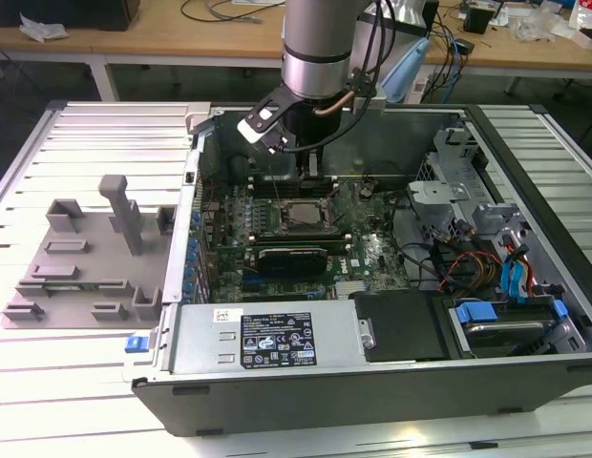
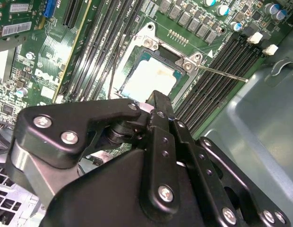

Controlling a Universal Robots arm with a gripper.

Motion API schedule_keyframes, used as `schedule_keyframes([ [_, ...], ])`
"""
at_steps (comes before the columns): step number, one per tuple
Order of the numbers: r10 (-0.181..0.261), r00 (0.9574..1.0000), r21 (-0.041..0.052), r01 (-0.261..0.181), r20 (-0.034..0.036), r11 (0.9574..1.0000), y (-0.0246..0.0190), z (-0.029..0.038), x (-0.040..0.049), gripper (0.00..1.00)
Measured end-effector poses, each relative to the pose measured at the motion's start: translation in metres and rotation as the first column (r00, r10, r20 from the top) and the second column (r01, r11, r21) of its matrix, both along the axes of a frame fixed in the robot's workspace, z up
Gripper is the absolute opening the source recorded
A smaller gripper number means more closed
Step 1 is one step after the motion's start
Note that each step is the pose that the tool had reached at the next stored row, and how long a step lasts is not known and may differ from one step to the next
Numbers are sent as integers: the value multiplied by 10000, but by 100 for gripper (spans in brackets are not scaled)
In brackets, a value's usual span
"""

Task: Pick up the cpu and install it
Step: 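Close the cpu cover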

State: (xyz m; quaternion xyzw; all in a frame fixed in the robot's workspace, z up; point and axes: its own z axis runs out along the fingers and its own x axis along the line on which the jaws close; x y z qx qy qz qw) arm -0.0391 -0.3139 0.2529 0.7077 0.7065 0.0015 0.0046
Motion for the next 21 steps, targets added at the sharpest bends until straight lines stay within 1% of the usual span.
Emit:
schedule_keyframes([
  [3,0,10000,0,0,0,10000,0,58,0,11],
  [5,0,10000,0,0,0,10000,1,83,0,11],
  [6,0,10000,1,0,0,10000,1,107,0,11],
  [8,0,10000,1,0,1,10000,1,188,0,11],
  [11,0,10000,0,0,0,10000,1,239,0,11],
  [12,0,10000,0,0,1,10000,1,276,0,11],
  [15,0,10000,0,0,0,10000,1,358,0,11],
  [19,0,10000,0,0,1,10000,1,364,0,11],
  [21,0,10000,-2,0,-1,10000,0,365,18,11],
])
